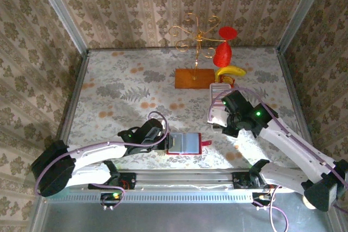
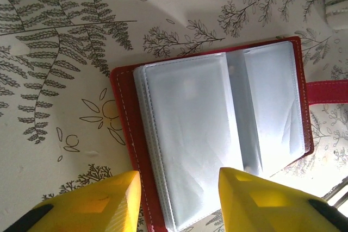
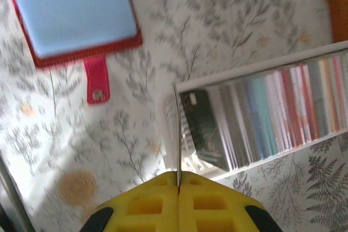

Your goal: Put the credit cards into the card holder

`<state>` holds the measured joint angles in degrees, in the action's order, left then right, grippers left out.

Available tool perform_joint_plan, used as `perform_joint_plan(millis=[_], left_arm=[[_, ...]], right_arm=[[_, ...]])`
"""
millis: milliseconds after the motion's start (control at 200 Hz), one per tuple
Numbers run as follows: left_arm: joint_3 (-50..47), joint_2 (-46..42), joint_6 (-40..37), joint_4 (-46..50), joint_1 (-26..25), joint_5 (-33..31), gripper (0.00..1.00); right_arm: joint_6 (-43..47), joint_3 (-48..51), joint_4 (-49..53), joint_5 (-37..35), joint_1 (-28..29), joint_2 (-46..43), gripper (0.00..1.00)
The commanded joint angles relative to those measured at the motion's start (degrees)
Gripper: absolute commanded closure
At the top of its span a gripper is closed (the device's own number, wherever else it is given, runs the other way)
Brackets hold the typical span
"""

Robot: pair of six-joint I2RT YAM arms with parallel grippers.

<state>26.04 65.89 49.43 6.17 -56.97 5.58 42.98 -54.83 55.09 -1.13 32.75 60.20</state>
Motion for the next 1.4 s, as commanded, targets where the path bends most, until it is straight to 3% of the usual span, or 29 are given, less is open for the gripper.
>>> perform_joint_plan(millis=[0, 275, 985, 1030, 1145, 1245, 1345, 1395], left_arm=[[1.04, -1.96, -2.03, 1.39, -0.33, -0.45, 0.57], [1.38, -0.97, -2.92, 0.52, -0.03, 2.45, 0.58], [2.26, 3.98, -2.5, -4.54, 0.35, 5.91, 0.58], [2.35, 4.16, -2.43, -4.67, 0.3, 6.09, 0.58], [1.67, 4.34, -1.82, -5.96, 0.3, 6.11, 0.58], [1.59, 4.34, -1.62, -6.13, 0.36, 6.11, 0.58], [1.31, 4.34, -1.35, -6.64, 0.31, 6.19, 0.58], [1.12, 4.34, -1.09, -6.92, 0.36, 6.29, 0.58]], right_arm=[[13.19, 0.94, 0.33, -0.48, -2.6, 0.44, 1.0], [17.46, 3.63, -4.25, -1.42, -3.56, 5.59, 1.0], [17.31, 7.64, -16.63, -7.41, -4.88, 13.51, 1.0], [17.27, 8.18, -18.18, -8.15, -4.89, 13.45, 0.94], [17.27, 9.45, -21.61, -10.12, -4.89, 13.11, 0.91], [17.5, 10.88, -26.31, -12.92, -4.72, 12.65, 0.64], [18.14, 13.08, -29.59, -15.4, -4.29, 11.64, 0.49], [18.19, 13.97, -30.74, -16.11, -4.19, 11.1, 0.37]])
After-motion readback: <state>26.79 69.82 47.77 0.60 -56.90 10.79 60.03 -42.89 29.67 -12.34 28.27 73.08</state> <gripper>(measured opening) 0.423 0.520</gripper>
